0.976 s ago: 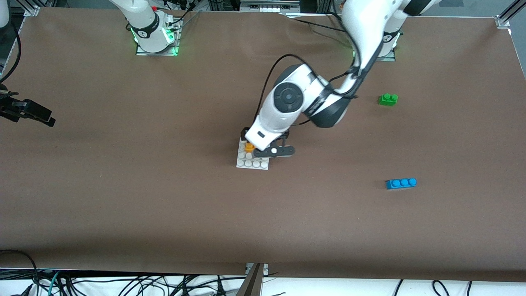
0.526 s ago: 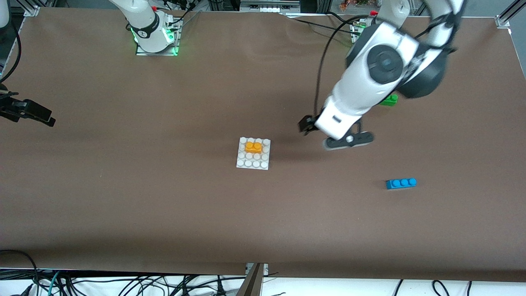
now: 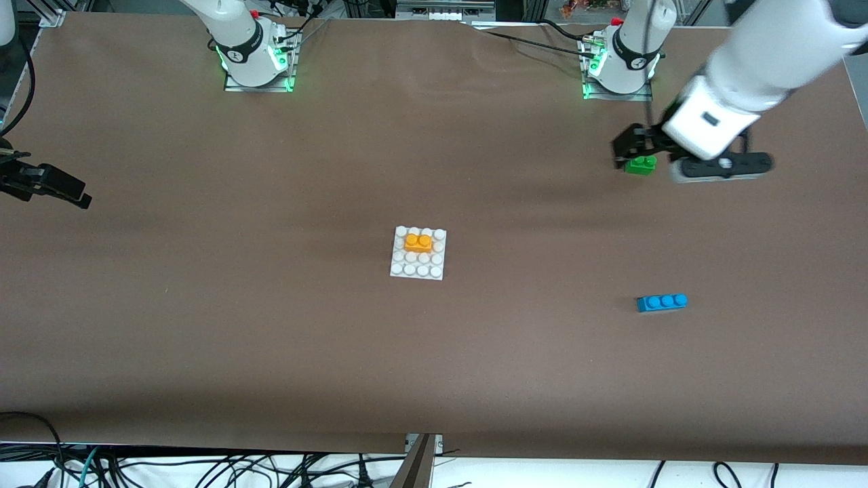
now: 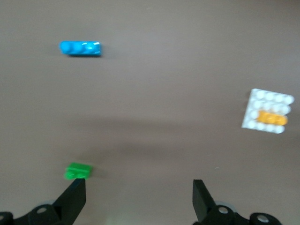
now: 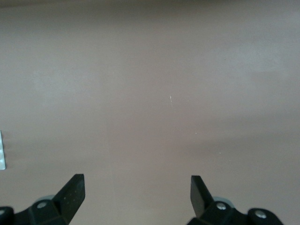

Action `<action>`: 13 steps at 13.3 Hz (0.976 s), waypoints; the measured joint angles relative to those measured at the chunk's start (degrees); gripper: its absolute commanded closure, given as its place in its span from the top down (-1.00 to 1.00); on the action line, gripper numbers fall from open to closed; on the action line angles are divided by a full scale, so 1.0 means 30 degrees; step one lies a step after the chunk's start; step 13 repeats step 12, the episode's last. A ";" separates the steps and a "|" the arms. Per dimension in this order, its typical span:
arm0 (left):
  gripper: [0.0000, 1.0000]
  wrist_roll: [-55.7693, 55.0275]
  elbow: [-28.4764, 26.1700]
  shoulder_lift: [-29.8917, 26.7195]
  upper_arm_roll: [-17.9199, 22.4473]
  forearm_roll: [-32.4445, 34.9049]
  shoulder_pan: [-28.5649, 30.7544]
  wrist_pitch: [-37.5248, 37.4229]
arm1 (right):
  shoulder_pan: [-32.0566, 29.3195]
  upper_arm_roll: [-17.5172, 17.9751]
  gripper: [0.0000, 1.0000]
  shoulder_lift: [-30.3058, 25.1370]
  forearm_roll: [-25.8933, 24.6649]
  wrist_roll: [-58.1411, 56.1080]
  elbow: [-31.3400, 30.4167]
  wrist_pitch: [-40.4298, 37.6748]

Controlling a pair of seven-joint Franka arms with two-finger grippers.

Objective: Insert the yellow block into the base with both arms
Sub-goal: 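Open the left gripper and withdraw it from the base plate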

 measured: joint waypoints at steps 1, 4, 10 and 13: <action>1.00 0.0683 -0.0072 -0.0197 0.0791 0.0000 0.0101 -0.0383 | -0.0001 0.0000 1.00 0.0000 0.0000 0.0000 0.0000 0.0000; 1.00 0.1313 -0.0083 -0.0674 0.1469 0.0654 0.0297 -0.1082 | 0.0000 -0.0001 1.00 0.0000 0.0000 0.0000 0.0001 0.0000; 1.00 0.1312 -0.0084 -0.0821 0.1194 0.0808 0.0215 -0.1105 | 0.0000 0.0001 1.00 0.0000 0.0000 0.0000 0.0001 0.0000; 1.00 0.1312 -0.0078 -0.0832 0.1200 0.0808 0.0216 -0.1094 | 0.0000 0.0002 1.00 0.0000 0.0000 0.0000 0.0001 0.0000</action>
